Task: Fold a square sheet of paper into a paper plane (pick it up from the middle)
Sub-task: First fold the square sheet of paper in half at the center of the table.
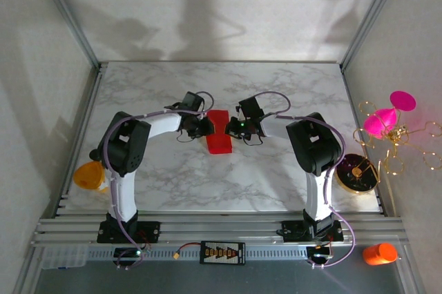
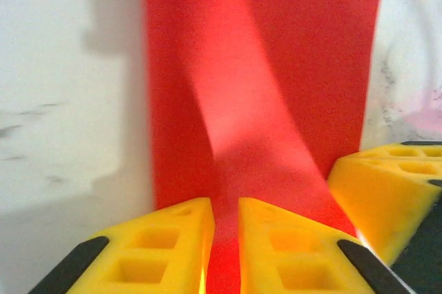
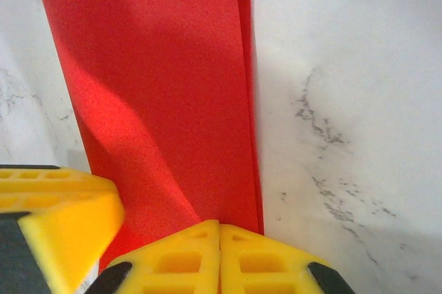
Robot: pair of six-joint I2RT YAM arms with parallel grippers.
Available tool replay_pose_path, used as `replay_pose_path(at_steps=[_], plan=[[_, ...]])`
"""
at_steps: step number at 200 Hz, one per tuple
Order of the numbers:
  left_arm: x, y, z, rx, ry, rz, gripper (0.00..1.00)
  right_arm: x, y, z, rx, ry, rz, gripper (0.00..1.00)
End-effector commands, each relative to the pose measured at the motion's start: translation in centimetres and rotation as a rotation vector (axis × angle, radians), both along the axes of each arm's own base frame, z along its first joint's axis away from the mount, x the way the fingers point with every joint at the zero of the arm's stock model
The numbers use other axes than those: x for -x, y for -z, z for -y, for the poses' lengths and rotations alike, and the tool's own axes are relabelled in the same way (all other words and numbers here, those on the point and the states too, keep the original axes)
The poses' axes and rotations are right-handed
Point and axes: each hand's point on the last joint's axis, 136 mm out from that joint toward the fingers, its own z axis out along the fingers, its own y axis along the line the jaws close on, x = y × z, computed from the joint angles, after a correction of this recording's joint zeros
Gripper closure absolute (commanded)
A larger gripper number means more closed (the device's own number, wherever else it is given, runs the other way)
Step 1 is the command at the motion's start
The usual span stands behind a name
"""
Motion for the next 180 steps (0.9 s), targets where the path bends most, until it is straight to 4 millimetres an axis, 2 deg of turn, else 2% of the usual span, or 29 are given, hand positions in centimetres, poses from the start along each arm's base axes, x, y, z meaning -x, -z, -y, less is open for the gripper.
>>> replay_pose_path(at_steps=[1, 17, 44, 69, 94, 129, 156, 180], plan=[[1.0, 0.5, -4.4, -0.12, -0.039, -0.046, 0.8, 7.1, 11.2, 9.3, 0.452, 0.053, -0.274, 0.92], [0.4, -1.3, -3.8, -0.079, -0.037, -0.008, 0.8, 6.9, 11.0, 9.2, 0.452, 0.051, -0.269, 0.91], [0.1, -4.0, -1.0, 0.067, -0.028, 0.036, 0.8, 6.7, 10.7, 8.9, 0.441, 0.051, -0.264, 0.92], [0.5, -4.7, 1.5, 0.165, -0.021, 0.041, 0.81, 6.7, 10.7, 8.7, 0.435, 0.047, -0.265, 0.92], [1.5, -2.8, 2.6, 0.173, -0.013, -0.007, 0.81, 6.8, 10.8, 8.7, 0.432, 0.046, -0.268, 0.92], [2.5, -0.3, 1.9, 0.131, -0.016, -0.058, 0.82, 6.9, 10.9, 8.6, 0.426, 0.044, -0.271, 0.92], [3.5, 1.7, 0.2, 0.089, -0.021, -0.09, 0.83, 7.1, 11.0, 8.8, 0.432, 0.042, -0.275, 0.92], [5.2, 3.7, -2.6, 0.024, -0.023, -0.133, 0.83, 7.1, 11.1, 8.8, 0.435, 0.04, -0.276, 0.92]])
